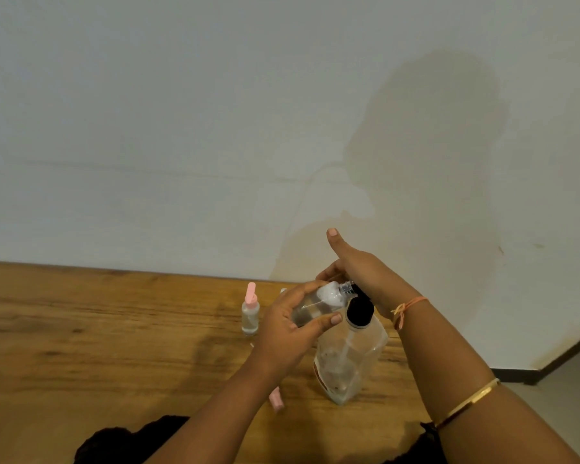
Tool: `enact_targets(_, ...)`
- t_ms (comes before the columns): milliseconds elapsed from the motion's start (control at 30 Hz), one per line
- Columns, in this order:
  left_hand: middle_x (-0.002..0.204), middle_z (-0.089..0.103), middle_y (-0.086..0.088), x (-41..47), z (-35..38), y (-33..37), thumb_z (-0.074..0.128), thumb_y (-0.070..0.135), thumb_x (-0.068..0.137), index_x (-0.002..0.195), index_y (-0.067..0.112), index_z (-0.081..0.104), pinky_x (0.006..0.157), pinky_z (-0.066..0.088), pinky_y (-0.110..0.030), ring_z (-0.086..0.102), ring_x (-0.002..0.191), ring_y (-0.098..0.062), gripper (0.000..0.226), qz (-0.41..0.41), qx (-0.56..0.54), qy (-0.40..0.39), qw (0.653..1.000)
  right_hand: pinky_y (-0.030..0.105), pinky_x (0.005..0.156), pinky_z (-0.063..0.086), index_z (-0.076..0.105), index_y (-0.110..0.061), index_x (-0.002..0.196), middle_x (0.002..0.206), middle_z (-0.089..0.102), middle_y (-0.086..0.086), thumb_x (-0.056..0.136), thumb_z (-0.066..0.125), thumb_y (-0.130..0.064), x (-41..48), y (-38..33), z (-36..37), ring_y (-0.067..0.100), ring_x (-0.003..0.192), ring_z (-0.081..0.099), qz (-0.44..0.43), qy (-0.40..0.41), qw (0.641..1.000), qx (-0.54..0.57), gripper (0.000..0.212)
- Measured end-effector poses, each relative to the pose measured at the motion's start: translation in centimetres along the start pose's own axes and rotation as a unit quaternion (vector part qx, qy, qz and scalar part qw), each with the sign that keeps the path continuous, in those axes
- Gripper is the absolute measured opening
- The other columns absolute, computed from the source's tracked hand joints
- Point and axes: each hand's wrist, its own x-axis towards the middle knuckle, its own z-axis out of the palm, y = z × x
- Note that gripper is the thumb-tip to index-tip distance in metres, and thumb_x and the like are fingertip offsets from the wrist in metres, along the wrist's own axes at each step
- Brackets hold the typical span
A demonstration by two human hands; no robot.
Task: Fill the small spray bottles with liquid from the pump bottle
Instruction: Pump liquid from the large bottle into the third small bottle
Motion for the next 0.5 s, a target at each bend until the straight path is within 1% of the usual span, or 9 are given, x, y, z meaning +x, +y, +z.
enact_targets(67, 0.107, 0.064, 0.012, 0.1, 0.0, 0.2, 0.073, 0.029, 0.068, 0.101, 0.04, 0.059, 0.073, 0.047, -0.008, 0.057, 0.099, 0.005, 0.038, -0.001, -0.003, -0.001, 1.0, 0.03, 0.079, 0.044, 0.073, -0.004, 0.093, 0.095, 0.067, 0.008, 0.089, 0.017, -0.069, 0.0, -0.3, -0.2, 0.017, 0.087, 0.06, -0.001, -0.003, 1.0, -0.005, 0.086)
enact_targets(167, 0.107, 0.065, 0.012, 0.2, 0.2, 0.2, 0.073, 0.031, 0.066, 0.102, 0.039, 0.06, 0.075, 0.046, -0.007, 0.057, 0.1, 0.005, 0.039, 0.0, -0.003, 0.001, 1.0, 0.036, 0.09, 0.043, 0.074, -0.006, 0.09, 0.097, 0.068, 0.008, 0.088, 0.016, -0.071, 0.2, 0.1, -0.3, 0.021, 0.092, 0.06, -0.001, 0.002, 1.0, -0.006, 0.087)
enact_targets(267, 0.102, 0.066, 0.016, 0.2, 0.3, -0.1, 0.075, 0.019, 0.072, 0.102, 0.038, 0.06, 0.076, 0.046, -0.007, 0.058, 0.1, 0.006, 0.039, 0.002, 0.006, -0.006, 1.0, 0.038, 0.094, 0.043, 0.074, -0.005, 0.09, 0.099, 0.069, 0.011, 0.089, 0.017, -0.07, 0.3, 0.7, -0.1, 0.023, 0.096, 0.061, 0.009, 0.017, 1.0, -0.005, 0.086)
enact_targets(333, 0.097, 0.065, 0.023, 0.0, 0.3, -0.1, 0.074, 0.015, 0.073, 0.1, 0.04, 0.059, 0.074, 0.045, -0.005, 0.057, 0.098, 0.009, 0.039, 0.004, 0.01, -0.007, 1.0, 0.04, 0.096, 0.043, 0.074, -0.006, 0.09, 0.1, 0.069, 0.011, 0.089, 0.016, -0.071, 0.3, 1.0, 0.1, 0.024, 0.096, 0.061, 0.012, 0.019, 1.0, -0.003, 0.087)
enact_targets(367, 0.096, 0.065, 0.024, 0.0, 0.3, 0.0, 0.074, 0.014, 0.074, 0.099, 0.04, 0.059, 0.073, 0.045, -0.005, 0.056, 0.098, 0.01, 0.04, 0.006, 0.009, -0.008, 1.0, 0.04, 0.097, 0.043, 0.074, -0.006, 0.089, 0.099, 0.069, 0.011, 0.088, 0.016, -0.071, 0.3, 1.1, 0.2, 0.024, 0.096, 0.061, 0.011, 0.018, 1.0, -0.002, 0.087)
enact_targets(500, 0.1, 0.065, 0.016, 0.0, 0.2, 0.3, 0.075, 0.013, 0.072, 0.099, 0.038, 0.06, 0.073, 0.046, -0.007, 0.058, 0.098, 0.007, 0.039, 0.016, -0.002, 0.002, 1.0, 0.039, 0.096, 0.045, 0.074, -0.005, 0.09, 0.098, 0.069, 0.011, 0.088, 0.019, -0.071, 0.1, 0.5, -0.1, 0.023, 0.095, 0.062, 0.009, 0.001, 1.0, 0.012, 0.086)
